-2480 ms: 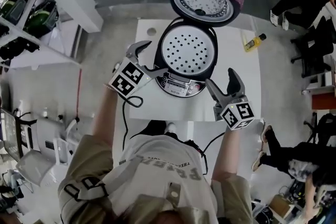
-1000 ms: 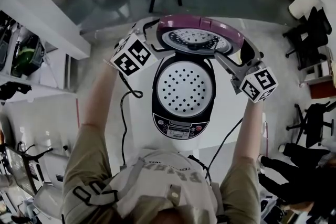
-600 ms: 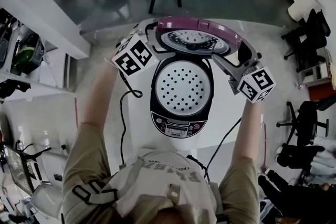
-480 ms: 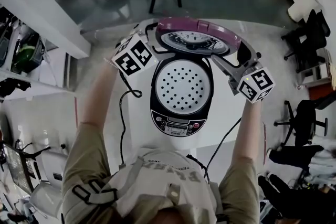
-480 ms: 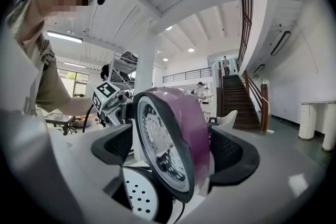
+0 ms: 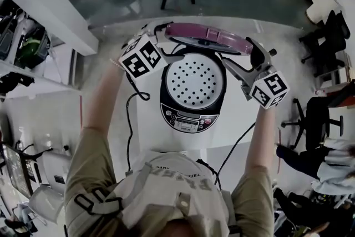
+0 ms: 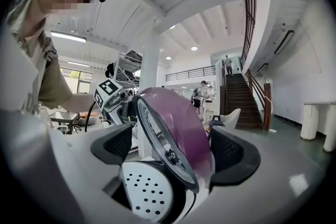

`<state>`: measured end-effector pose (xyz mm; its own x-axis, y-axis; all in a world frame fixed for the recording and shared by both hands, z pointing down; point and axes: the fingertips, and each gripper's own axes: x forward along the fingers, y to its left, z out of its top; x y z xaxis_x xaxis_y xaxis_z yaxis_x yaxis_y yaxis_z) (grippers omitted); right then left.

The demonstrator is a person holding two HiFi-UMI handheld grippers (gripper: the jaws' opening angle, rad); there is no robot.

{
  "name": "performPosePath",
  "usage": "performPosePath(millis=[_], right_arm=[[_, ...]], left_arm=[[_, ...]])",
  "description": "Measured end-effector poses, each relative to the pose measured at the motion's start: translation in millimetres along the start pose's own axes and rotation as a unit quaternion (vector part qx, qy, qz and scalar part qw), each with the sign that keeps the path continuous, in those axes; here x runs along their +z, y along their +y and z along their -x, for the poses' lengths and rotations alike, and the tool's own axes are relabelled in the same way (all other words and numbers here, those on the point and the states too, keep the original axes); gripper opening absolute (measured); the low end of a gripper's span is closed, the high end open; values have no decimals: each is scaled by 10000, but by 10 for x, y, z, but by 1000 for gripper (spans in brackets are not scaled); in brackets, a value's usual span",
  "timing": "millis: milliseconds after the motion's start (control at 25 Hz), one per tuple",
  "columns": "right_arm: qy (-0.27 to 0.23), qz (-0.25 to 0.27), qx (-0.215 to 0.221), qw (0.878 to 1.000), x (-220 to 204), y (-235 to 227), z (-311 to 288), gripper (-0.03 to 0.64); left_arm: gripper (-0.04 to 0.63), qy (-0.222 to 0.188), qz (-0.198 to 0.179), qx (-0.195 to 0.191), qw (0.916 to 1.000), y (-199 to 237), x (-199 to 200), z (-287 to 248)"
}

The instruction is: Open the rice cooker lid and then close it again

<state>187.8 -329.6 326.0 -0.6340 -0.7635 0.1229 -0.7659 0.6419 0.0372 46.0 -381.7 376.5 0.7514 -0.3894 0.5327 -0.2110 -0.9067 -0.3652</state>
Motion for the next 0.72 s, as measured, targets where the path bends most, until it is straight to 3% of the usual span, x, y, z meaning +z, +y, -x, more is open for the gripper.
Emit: performPosePath(millis=[720], right_arm=[[652, 324, 156, 9972, -384, 552, 316, 456]], left_arm=[[488, 397, -116, -171, 9990, -666, -234, 267]])
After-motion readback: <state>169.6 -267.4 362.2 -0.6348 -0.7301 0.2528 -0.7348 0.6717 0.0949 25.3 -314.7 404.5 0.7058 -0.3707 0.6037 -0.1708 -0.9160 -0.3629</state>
